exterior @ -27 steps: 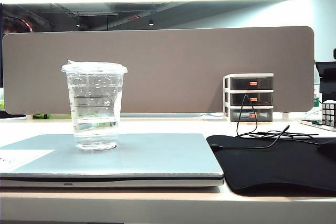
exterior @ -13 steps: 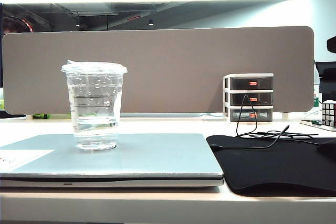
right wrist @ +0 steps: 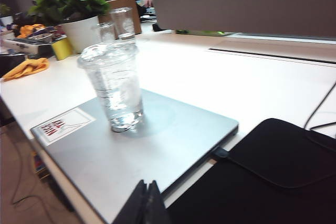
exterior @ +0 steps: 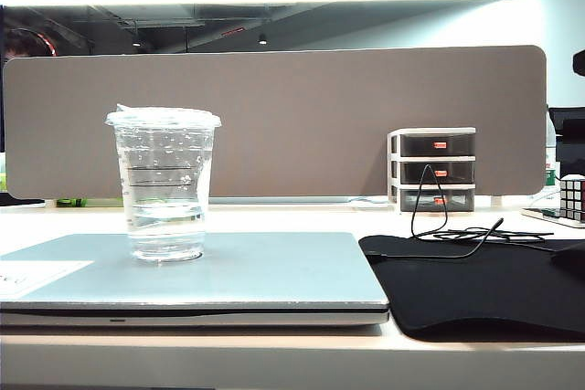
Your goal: Pick up the coffee cup and place it over the laptop.
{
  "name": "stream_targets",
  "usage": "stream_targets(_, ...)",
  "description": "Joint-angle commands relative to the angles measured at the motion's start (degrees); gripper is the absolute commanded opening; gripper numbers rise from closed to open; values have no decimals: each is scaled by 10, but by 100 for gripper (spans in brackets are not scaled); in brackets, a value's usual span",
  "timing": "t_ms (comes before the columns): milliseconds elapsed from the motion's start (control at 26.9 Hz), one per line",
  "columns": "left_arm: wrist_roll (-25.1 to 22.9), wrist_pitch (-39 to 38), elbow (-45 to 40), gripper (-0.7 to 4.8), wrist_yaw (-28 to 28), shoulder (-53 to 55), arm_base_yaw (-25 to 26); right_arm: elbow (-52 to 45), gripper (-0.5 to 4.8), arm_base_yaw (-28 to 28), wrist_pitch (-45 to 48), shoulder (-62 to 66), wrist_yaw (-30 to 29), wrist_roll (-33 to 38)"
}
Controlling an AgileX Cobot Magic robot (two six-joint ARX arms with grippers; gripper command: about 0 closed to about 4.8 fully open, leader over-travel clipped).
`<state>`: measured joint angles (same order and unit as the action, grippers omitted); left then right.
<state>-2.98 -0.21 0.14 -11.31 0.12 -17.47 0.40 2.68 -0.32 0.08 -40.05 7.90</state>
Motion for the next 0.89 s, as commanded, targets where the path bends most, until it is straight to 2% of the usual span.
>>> stream_targets(37,1,4,3,-5,-15,0,0,-3,-6,0,10,-1,24,0)
stream_targets(892,2,-10,3,-5,-15,0,1,-3,-6,0,-12,-1,25,0)
